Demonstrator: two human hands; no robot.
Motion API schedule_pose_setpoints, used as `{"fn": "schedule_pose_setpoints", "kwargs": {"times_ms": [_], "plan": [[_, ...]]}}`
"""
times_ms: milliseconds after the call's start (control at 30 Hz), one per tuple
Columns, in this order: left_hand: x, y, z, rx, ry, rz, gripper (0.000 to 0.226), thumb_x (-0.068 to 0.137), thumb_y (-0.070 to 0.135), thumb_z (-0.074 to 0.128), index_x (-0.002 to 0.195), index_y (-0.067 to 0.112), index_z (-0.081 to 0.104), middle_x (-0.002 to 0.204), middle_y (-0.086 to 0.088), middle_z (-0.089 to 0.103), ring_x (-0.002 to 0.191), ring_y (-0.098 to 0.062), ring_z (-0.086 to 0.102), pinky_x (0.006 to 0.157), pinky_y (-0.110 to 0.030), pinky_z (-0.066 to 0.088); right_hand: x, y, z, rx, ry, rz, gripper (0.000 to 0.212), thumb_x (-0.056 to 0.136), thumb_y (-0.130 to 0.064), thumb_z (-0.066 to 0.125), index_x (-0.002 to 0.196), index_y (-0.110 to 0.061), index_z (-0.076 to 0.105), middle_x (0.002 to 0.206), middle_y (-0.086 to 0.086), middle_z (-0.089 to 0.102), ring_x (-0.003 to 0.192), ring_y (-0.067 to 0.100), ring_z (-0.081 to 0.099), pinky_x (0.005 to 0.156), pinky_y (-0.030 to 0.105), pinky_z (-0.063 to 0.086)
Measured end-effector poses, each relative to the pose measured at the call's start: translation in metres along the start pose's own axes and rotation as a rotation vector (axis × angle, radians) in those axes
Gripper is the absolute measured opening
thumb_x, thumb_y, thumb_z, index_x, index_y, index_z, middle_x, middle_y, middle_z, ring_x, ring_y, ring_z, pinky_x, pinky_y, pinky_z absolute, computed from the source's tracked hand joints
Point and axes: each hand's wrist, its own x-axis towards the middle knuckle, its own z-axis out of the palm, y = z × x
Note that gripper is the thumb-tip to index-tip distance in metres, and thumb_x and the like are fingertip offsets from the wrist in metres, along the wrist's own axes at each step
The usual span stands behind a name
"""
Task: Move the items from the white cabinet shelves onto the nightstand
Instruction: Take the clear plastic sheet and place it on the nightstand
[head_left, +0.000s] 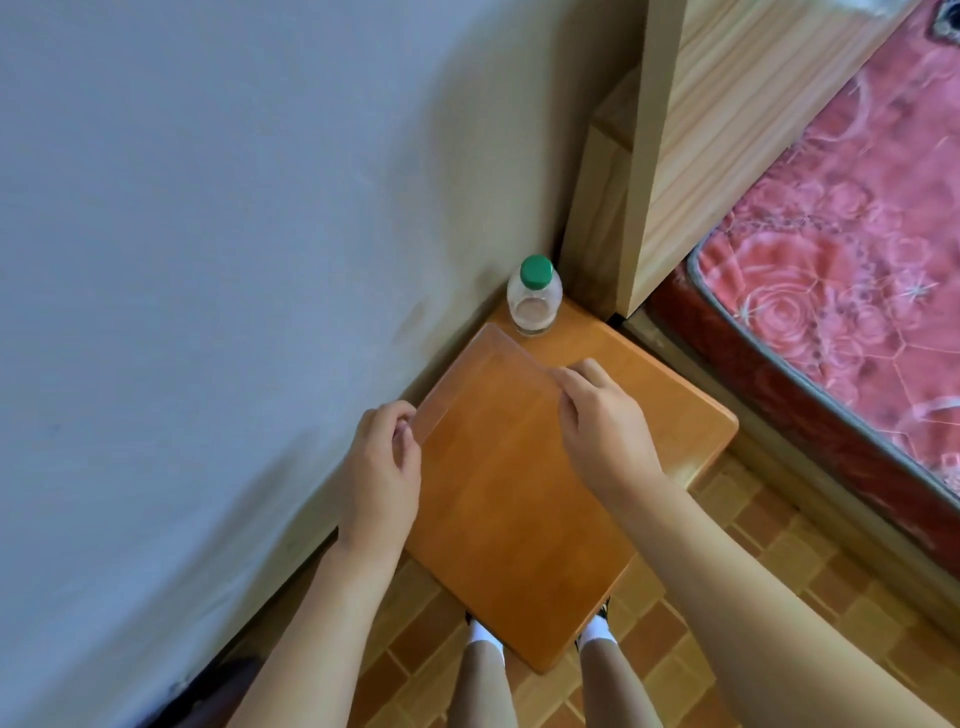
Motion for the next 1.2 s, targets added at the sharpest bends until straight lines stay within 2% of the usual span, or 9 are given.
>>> {"fn": "schedule_pose_setpoints", "kwargs": {"times_ms": [233, 400, 567, 767, 1000, 1200], "plan": [[0.029, -0.013, 0.026, -0.015, 0.02, 0.007, 0.022, 0.105, 0.016, 0.054, 0.125, 0.02, 0.063, 0.119, 0.001, 0.068, 0.101, -0.011, 0.067, 0.074, -0.006, 0.044, 0.024, 0.019, 0.024, 0.007, 0.03, 0.007, 0.036, 0.103, -0.002, 0.052, 0.134, -0.015, 0.067, 0.104, 0.001, 0.058, 0.085, 0.023, 0.062, 0.07, 0.043, 0.057], [0.04, -0.022, 0.037, -0.05, 0.016, -0.017, 0.023, 0.105, 0.014, 0.055, 0.125, 0.021, 0.063, 0.121, 0.0, 0.069, 0.105, -0.014, 0.069, 0.078, -0.009, 0.048, 0.032, 0.02, 0.032, 0.019, 0.043, -0.017, 0.042, 0.102, 0.002, 0.055, 0.138, -0.015, 0.066, 0.108, -0.001, 0.059, 0.086, 0.02, 0.061, 0.068, 0.031, 0.052], [0.04, -0.025, 0.043, -0.096, 0.032, -0.027, 0.022, 0.105, 0.015, 0.055, 0.125, 0.021, 0.064, 0.12, 0.0, 0.07, 0.104, -0.013, 0.068, 0.078, -0.011, 0.051, 0.036, 0.021, 0.036, 0.017, 0.064, -0.012, 0.04, 0.104, 0.001, 0.054, 0.138, -0.013, 0.066, 0.109, 0.0, 0.06, 0.089, 0.018, 0.06, 0.07, 0.029, 0.051], [0.041, -0.024, 0.045, -0.131, 0.064, -0.033, 0.025, 0.104, 0.013, 0.055, 0.128, 0.018, 0.065, 0.121, -0.002, 0.07, 0.104, -0.011, 0.066, 0.078, -0.007, 0.047, 0.042, 0.02, 0.037, 0.025, 0.101, -0.015, 0.039, 0.103, 0.002, 0.056, 0.137, -0.013, 0.067, 0.109, 0.002, 0.061, 0.092, 0.02, 0.062, 0.073, 0.035, 0.057], [0.042, -0.024, 0.046, -0.154, 0.057, -0.041, 0.027, 0.105, 0.014, 0.055, 0.129, 0.02, 0.064, 0.124, -0.002, 0.069, 0.109, -0.014, 0.068, 0.081, -0.01, 0.048, 0.045, 0.02, 0.037, 0.013, 0.099, 0.001, 0.036, 0.104, 0.0, 0.054, 0.135, -0.013, 0.067, 0.106, 0.001, 0.059, 0.088, 0.019, 0.059, 0.071, 0.038, 0.056], [0.04, -0.025, 0.047, -0.109, 0.023, -0.037, 0.033, 0.104, 0.02, 0.059, 0.136, 0.023, 0.059, 0.134, 0.002, 0.066, 0.117, -0.01, 0.063, 0.084, -0.008, 0.043, 0.043, 0.019, 0.035, -0.003, 0.101, 0.038, 0.033, 0.107, -0.009, 0.051, 0.136, -0.017, 0.066, 0.114, -0.002, 0.06, 0.095, 0.017, 0.062, 0.077, 0.038, 0.06]]}}
